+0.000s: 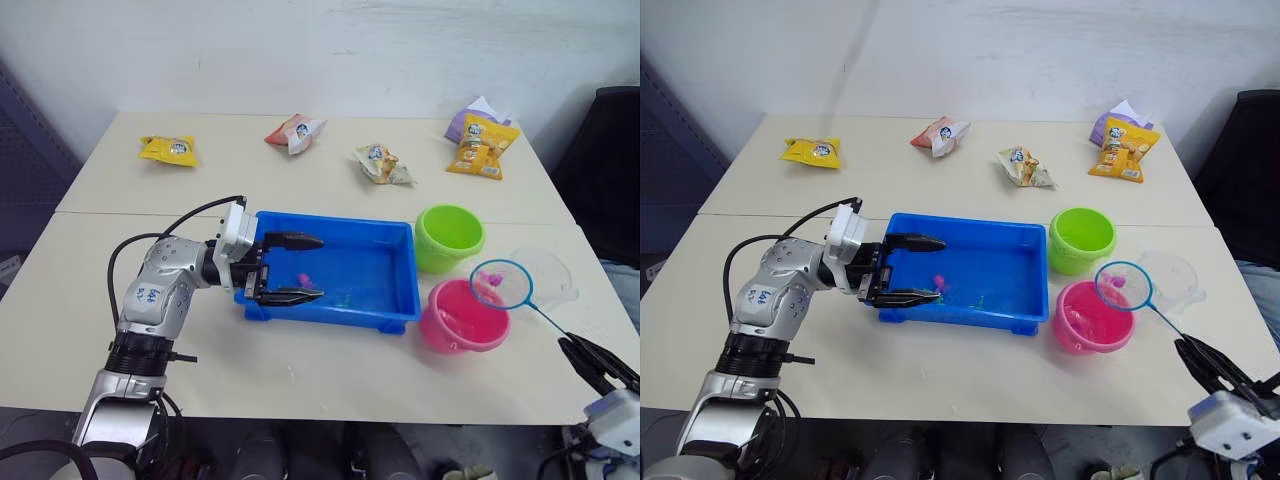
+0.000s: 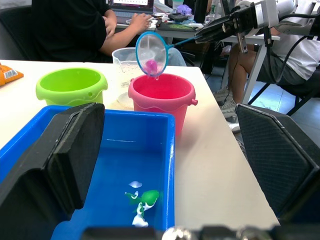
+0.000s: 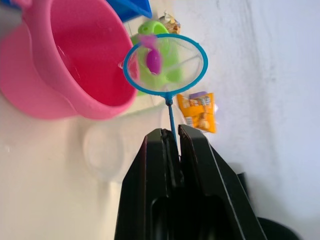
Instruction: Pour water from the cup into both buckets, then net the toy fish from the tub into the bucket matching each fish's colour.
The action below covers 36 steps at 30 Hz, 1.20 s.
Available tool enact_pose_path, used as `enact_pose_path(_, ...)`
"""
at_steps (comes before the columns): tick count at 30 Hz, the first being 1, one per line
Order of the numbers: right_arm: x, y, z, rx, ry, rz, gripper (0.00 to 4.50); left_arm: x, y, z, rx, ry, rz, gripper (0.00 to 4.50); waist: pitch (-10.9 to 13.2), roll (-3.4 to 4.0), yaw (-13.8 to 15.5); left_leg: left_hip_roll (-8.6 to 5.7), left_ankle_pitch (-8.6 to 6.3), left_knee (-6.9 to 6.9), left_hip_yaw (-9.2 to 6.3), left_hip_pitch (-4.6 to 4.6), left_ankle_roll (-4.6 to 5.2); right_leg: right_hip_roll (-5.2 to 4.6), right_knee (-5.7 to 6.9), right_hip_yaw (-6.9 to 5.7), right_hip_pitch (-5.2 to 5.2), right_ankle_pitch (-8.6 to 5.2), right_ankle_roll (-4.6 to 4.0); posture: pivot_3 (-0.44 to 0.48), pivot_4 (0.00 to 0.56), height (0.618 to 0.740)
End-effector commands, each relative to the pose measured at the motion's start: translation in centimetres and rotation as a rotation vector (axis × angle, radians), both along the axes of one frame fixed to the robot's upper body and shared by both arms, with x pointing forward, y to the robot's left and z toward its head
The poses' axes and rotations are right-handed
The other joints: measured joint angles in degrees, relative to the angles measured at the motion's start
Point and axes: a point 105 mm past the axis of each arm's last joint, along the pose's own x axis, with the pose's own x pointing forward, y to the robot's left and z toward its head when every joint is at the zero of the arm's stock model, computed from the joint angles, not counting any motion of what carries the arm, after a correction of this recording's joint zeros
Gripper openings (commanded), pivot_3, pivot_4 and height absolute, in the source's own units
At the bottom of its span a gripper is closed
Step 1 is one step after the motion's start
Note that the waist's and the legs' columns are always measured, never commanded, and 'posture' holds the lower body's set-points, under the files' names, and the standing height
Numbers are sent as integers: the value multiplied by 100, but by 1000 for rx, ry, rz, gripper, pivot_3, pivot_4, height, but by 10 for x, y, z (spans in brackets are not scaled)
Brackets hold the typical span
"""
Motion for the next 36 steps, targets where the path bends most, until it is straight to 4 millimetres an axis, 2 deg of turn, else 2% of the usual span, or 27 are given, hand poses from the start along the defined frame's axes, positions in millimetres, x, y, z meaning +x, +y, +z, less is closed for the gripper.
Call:
enact_pose_path(1,-8,1,7,-225,-73,57,0,-2,2,7,-11,-38,5,4478,0,0,-1,0,0,0,0,1,-1,0,1,0,0,-1,-1,0,150,740)
enact_pose_path(4,-9,0,7,-295,-101,71,0,-2,2,7,-13,-39,9,4478,0,0,2,0,0,0,1,3,-4,0,1,2,0,-1,-2,0,150,740)
enact_pose_path(9,-7,8,10,-299,-150,102,0,-1,3,5,-16,-39,15,4478,0,1,-9,1,1,0,3,4,-5,1,3,5,0,-1,-2,0,150,740)
enact_pose_path(11,-3,8,15,-229,-152,82,0,-1,4,4,-17,-39,24,4478,0,1,-14,1,1,0,3,6,-5,1,3,7,1,-1,-2,0,150,740)
enact_pose_path(14,8,16,23,155,-83,63,0,2,11,3,-12,-38,55,4478,0,2,-33,3,1,0,4,7,-5,0,5,10,2,-2,-3,0,150,740)
enact_pose_path(16,18,34,32,526,-2,123,0,2,19,2,-7,-35,80,4478,0,1,-78,8,1,0,2,8,-3,-1,8,11,3,-2,-4,0,150,740)
enact_pose_path(17,23,45,41,655,31,175,0,3,24,2,-3,-36,97,4478,0,2,-118,9,0,0,0,8,-2,-2,11,11,3,-3,-5,0,150,740)
enact_pose_path(18,27,56,46,765,95,225,0,3,29,2,4,-36,115,4478,0,5,-144,12,0,0,-3,8,0,-4,14,8,4,-3,-6,0,150,740)
enact_pose_path(20,32,70,50,866,201,275,0,4,35,3,14,-38,140,4478,-1,6,-145,13,0,0,-1,12,1,-8,22,9,4,-5,-9,0,150,740)
enact_pose_path(22,45,88,57,985,340,307,0,6,49,2,29,-39,195,4478,0,6,-120,12,-2,0,-14,9,4,-8,20,-4,3,-6,-11,0,150,740)
enact_pose_path(24,59,106,58,1022,492,312,0,8,62,1,33,-23,255,4478,1,3,-132,12,-9,0,-17,5,17,-11,19,-7,2,-6,-11,0,150,740)
enact_pose_path(27,79,118,54,948,632,237,0,7,80,-3,15,19,326,4478,2,3,-111,7,-16,3,-23,1,33,-23,20,-16,-1,-6,-11,0,150,740)
enact_pose_path(30,102,135,55,788,699,248,0,0,107,-14,80,14,407,4478,3,1,-114,7,-15,-1,-38,-16,30,-26,7,-36,-6,-9,-17,0,150,740)
enact_pose_path(36,136,155,38,469,725,251,0,-10,127,-23,122,4,469,4478,7,4,-81,2,-19,0,-42,-36,38,-38,-3,-47,-18,-9,-17,0,150,740)
